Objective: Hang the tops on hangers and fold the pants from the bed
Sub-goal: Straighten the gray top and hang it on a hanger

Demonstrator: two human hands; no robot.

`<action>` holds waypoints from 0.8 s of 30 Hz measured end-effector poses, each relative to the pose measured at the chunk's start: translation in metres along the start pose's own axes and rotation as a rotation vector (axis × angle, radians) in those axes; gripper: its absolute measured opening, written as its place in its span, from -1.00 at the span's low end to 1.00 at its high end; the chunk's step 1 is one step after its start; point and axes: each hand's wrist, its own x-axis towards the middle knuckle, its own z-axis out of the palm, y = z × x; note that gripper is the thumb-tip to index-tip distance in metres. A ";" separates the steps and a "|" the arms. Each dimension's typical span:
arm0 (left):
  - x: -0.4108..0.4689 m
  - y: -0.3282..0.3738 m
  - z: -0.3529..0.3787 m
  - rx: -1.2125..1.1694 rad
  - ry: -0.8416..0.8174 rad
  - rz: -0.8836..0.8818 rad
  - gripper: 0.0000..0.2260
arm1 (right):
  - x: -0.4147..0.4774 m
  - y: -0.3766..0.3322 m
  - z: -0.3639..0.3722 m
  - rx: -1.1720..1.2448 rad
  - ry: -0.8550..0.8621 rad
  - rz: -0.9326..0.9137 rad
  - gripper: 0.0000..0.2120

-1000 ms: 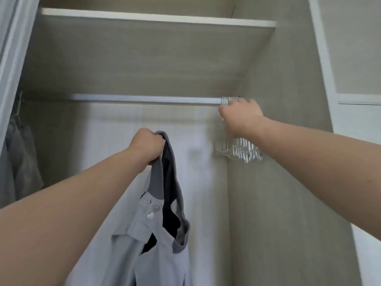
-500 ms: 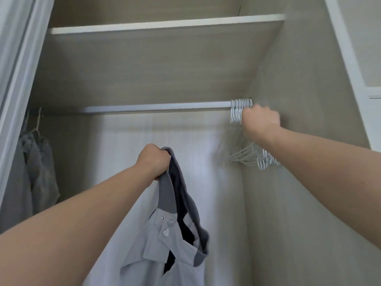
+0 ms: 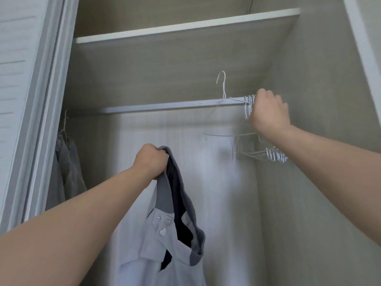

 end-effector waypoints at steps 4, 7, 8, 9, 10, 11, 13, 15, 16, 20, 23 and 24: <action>-0.008 -0.008 -0.016 -0.014 0.030 0.010 -0.85 | -0.031 -0.011 -0.015 0.465 0.009 0.124 -0.86; -0.015 -0.014 -0.030 -0.028 0.054 0.006 -0.87 | -0.063 -0.017 -0.021 0.680 0.007 0.248 -0.88; -0.018 -0.015 -0.035 -0.033 0.059 0.004 -0.86 | -0.073 -0.019 -0.023 0.757 0.018 0.297 -0.90; -0.019 -0.017 -0.040 -0.037 0.066 0.005 -0.86 | -0.084 -0.022 -0.025 0.845 0.041 0.347 -0.87; -0.022 -0.018 -0.045 -0.043 0.072 0.006 -0.85 | -0.094 -0.024 -0.029 0.933 0.065 0.397 -0.84; -0.024 -0.020 -0.049 -0.050 0.078 0.007 -0.85 | -0.105 -0.027 -0.032 1.028 0.072 0.441 -0.82; -0.031 -0.021 -0.057 -0.081 0.086 0.009 -0.88 | -0.123 -0.037 -0.041 1.212 0.011 0.483 -0.84; -0.040 -0.019 -0.064 -0.100 0.091 0.015 -0.90 | -0.134 -0.047 -0.053 1.328 -0.142 0.509 -0.86; -0.045 -0.017 -0.068 -0.095 0.096 0.023 -0.90 | -0.136 -0.052 -0.060 1.392 -0.235 0.528 -0.84; -0.064 -0.004 -0.091 -0.095 0.150 0.029 -0.83 | -0.133 -0.069 -0.091 1.580 -0.540 0.525 -0.85; -0.080 0.011 -0.114 -0.068 0.228 0.011 -0.83 | -0.136 -0.079 -0.109 1.602 -0.572 0.477 -0.91; -0.087 0.017 -0.123 -0.075 0.254 0.006 -0.85 | -0.137 -0.081 -0.115 1.611 -0.567 0.459 -0.89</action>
